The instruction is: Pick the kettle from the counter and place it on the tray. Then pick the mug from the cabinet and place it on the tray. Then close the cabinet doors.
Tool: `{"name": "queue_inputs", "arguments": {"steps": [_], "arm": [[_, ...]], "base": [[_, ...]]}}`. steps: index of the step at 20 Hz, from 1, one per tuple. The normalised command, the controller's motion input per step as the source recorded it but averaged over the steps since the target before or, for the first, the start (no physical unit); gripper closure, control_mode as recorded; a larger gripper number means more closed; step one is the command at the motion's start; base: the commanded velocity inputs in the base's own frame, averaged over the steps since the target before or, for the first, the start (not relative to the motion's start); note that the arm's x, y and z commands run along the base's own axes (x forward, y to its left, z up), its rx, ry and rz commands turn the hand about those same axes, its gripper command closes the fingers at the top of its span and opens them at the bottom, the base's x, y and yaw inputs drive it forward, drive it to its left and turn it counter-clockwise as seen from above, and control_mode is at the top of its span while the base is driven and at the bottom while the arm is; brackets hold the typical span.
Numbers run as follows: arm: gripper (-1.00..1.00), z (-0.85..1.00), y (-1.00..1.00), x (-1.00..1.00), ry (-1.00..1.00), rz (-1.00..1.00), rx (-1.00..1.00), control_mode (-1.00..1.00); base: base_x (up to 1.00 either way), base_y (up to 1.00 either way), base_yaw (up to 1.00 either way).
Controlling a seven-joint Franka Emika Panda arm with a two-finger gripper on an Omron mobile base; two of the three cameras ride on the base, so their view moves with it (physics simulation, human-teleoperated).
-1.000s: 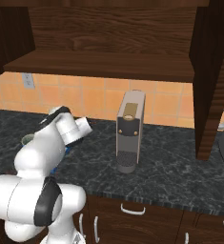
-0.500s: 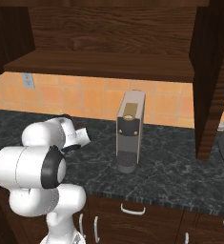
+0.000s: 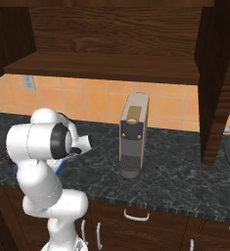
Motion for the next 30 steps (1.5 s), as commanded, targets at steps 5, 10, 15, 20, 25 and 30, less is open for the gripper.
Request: {"name": "queue_inputs", "arguments": {"steps": [5,10,15,20,25,30], "arm": [[1.0,-0.4,0.15,0.25,0.0,-0.02,0.0,-1.0],[-1.0,-0.18,0.11,-0.02,0.0,0.0,0.0,-1.0],[-1.0,0.18,0.0,-0.1,0.02,-0.01,0.0,-1.0],[-1.0,0.46,0.0,-0.23,0.08,-0.16,0.0,-1.0],[-1.0,0.75,-0.25,-0.42,0.21,-0.38,-0.01,-1.0],[-1.0,0.94,-0.56,-0.14,0.46,-0.57,-0.08,-1.0]], "base": [[0.0,0.0,0.0],[0.0,0.0,0.0],[0.0,0.0,0.0],[0.0,0.0,0.0],[0.0,0.0,0.0],[0.0,0.0,0.0]]}}
